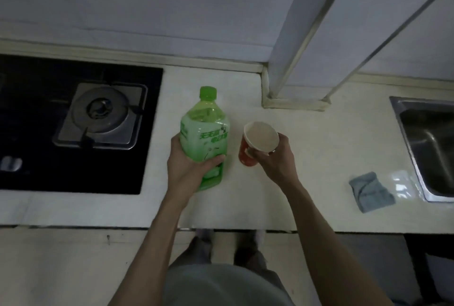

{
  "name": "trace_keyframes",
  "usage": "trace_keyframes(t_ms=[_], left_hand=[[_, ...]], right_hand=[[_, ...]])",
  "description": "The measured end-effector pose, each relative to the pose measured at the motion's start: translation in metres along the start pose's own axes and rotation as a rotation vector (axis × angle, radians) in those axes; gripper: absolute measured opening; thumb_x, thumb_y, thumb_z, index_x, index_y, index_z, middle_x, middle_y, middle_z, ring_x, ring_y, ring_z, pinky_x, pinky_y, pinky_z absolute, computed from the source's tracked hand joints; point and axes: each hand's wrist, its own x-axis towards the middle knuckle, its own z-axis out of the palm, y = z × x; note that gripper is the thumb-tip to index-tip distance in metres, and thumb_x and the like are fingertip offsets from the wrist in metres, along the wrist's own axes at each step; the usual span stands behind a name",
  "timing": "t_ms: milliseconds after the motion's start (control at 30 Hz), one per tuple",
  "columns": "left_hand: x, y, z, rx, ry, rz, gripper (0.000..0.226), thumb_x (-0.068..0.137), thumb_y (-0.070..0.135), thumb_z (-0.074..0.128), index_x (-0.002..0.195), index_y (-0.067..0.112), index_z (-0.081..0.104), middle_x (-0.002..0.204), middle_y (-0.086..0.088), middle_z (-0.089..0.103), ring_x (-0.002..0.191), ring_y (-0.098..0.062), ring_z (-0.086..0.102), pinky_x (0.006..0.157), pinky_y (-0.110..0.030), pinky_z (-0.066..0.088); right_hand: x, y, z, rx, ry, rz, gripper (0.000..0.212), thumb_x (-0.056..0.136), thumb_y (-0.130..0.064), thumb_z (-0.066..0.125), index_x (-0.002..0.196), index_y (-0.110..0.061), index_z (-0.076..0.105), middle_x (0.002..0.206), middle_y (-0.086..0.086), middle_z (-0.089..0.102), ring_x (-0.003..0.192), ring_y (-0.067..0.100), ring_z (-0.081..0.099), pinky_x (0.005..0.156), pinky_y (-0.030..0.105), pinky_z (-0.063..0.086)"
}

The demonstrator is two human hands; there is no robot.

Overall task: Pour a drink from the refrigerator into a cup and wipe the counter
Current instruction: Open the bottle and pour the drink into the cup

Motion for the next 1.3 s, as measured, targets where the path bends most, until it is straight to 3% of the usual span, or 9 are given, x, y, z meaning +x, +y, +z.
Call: trace_keyframes(t_ms=[167, 233, 433, 700, 867, 933, 1100, 1167, 1300], left_hand=[[-0.011, 0.006, 0.001, -0.023, 0.103, -0.021, 0.093, 0.047, 0.026, 0.098, 0.124, 0.024, 0.047, 0.113, 0.006, 0.065, 0.105, -0.013, 0.065, 0.090, -0.044, 0.057], [-0.015, 0.007, 0.002, -0.020, 0.132, -0.023, 0.095, 0.043, 0.032, 0.097, 0.124, 0.024, 0.048, 0.112, 0.006, 0.065, 0.105, -0.014, 0.065, 0.089, -0.045, 0.058], [-0.027, 0.008, 0.007, -0.003, 0.196, -0.027, 0.090, 0.050, 0.021, 0.098, 0.125, 0.022, 0.047, 0.112, 0.007, 0.063, 0.105, -0.013, 0.063, 0.088, -0.041, 0.058], [-0.038, 0.012, 0.007, 0.026, 0.205, -0.005, 0.093, 0.049, 0.023, 0.098, 0.127, 0.025, 0.047, 0.113, 0.008, 0.063, 0.107, -0.013, 0.063, 0.087, -0.038, 0.058], [-0.040, 0.012, 0.003, 0.050, 0.176, 0.035, 0.095, 0.047, 0.025, 0.098, 0.127, 0.026, 0.047, 0.113, 0.010, 0.062, 0.105, -0.010, 0.062, 0.089, -0.040, 0.057], [-0.040, 0.014, 0.000, 0.066, 0.164, 0.057, 0.096, 0.048, 0.025, 0.098, 0.128, 0.027, 0.047, 0.113, 0.011, 0.062, 0.106, -0.009, 0.061, 0.089, -0.037, 0.057], [-0.036, 0.022, -0.008, 0.134, 0.107, 0.145, 0.093, 0.051, 0.021, 0.097, 0.125, 0.033, 0.043, 0.113, 0.015, 0.057, 0.105, -0.002, 0.056, 0.080, -0.019, 0.049], [-0.033, 0.024, -0.011, 0.180, 0.076, 0.179, 0.094, 0.049, 0.022, 0.097, 0.124, 0.036, 0.042, 0.113, 0.017, 0.057, 0.105, -0.001, 0.056, 0.082, -0.021, 0.051], [-0.028, 0.028, -0.013, 0.292, 0.012, 0.261, 0.098, 0.044, 0.033, 0.097, 0.125, 0.042, 0.043, 0.117, 0.014, 0.059, 0.109, -0.010, 0.059, 0.089, -0.041, 0.056]], right_hand=[[0.027, -0.007, -0.001, -0.081, -0.005, -0.053, 0.030, 0.068, -0.013, 0.083, 0.077, -0.021, 0.056, 0.073, -0.012, 0.056, 0.066, -0.009, 0.060, 0.050, 0.019, 0.043], [0.046, 0.005, 0.005, -0.143, 0.029, -0.049, 0.054, 0.059, -0.037, 0.085, 0.105, -0.018, 0.061, 0.092, -0.007, 0.064, 0.084, 0.007, 0.064, 0.060, 0.026, 0.052], [0.100, 0.080, 0.033, -0.230, -0.013, -0.008, 0.086, 0.045, -0.061, 0.080, 0.118, -0.021, 0.057, 0.106, -0.004, 0.065, 0.093, 0.015, 0.065, 0.068, 0.040, 0.060], [0.089, 0.089, 0.038, -0.222, -0.007, 0.026, 0.079, 0.049, -0.059, 0.082, 0.111, -0.015, 0.059, 0.101, -0.002, 0.067, 0.089, 0.015, 0.068, 0.062, 0.031, 0.059], [0.055, 0.050, 0.028, -0.190, 0.048, 0.068, 0.101, 0.063, -0.041, 0.087, 0.141, -0.003, 0.035, 0.135, 0.017, 0.049, 0.123, 0.035, 0.049, 0.098, 0.049, 0.048], [0.045, 0.036, 0.016, -0.196, 0.065, 0.081, 0.086, 0.078, -0.018, 0.077, 0.145, 0.001, 0.027, 0.144, 0.020, 0.036, 0.133, 0.037, 0.036, 0.109, 0.046, 0.036], [0.040, -0.025, -0.016, -0.062, 0.189, -0.070, 0.020, 0.092, -0.018, 0.056, 0.103, -0.006, 0.067, 0.093, 0.009, 0.069, 0.088, 0.024, 0.064, 0.074, 0.029, 0.043], [0.034, -0.055, -0.025, -0.007, 0.083, -0.125, 0.034, 0.097, -0.031, 0.049, 0.079, -0.009, 0.069, 0.066, 0.003, 0.066, 0.061, 0.018, 0.061, 0.063, 0.029, 0.045], [0.016, -0.094, -0.030, -0.213, -0.004, -0.269, 0.067, 0.098, -0.055, 0.037, 0.059, -0.006, 0.062, 0.055, 0.005, 0.059, 0.051, 0.023, 0.054, 0.057, 0.029, 0.043]])
